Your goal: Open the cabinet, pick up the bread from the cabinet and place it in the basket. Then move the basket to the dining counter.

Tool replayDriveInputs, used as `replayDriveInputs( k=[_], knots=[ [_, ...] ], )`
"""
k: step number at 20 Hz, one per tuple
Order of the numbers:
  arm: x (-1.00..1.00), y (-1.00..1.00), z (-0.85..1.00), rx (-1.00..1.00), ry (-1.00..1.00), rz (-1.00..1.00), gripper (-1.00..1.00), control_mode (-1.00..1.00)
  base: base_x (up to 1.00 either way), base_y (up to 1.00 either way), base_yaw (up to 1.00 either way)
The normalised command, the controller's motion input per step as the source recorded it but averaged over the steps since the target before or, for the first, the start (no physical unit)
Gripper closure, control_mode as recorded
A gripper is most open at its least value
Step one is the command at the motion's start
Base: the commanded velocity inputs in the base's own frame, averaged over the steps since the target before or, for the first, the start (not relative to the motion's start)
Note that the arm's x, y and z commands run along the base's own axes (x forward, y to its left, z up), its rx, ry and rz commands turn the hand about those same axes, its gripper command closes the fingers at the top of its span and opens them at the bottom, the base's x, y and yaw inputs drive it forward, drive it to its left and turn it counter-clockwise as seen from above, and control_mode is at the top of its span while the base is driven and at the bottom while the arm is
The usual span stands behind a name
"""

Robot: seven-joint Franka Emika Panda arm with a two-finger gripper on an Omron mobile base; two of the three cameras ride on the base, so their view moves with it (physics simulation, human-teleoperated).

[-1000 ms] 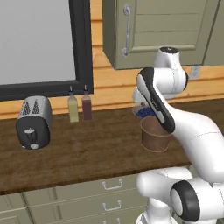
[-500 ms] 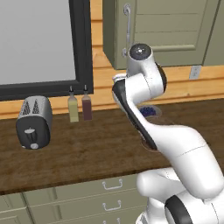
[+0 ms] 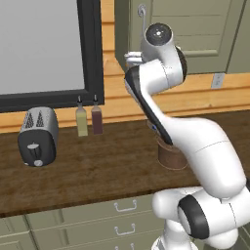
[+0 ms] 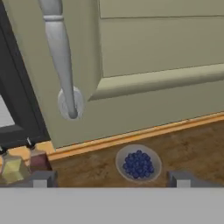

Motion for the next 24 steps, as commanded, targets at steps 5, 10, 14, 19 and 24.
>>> replayDriveInputs(
  k=[5,10,14,19,24],
  knots=[
    [0.15,0.0,0.88,0.12,0.01,0.09,-1.0,-1.0,0.0,0.0,0.0],
    [0.14,0.04,0.48,0.04,0.0,0.02,-1.0,-1.0,0.0,0.0,0.0],
    [0.36,0.31,0.04,-0.13,0.0,0.05,-1.0,-1.0,0.0,0.0,0.0],
    [0.58,0.26,0.0,-0.11,0.0,0.11,-1.0,-1.0,0.0,0.0,0.0],
    [0.45,0.03,-0.12,-0.05,0.0,0.03,-1.0,-1.0,0.0,0.0,0.0]
  ],
)
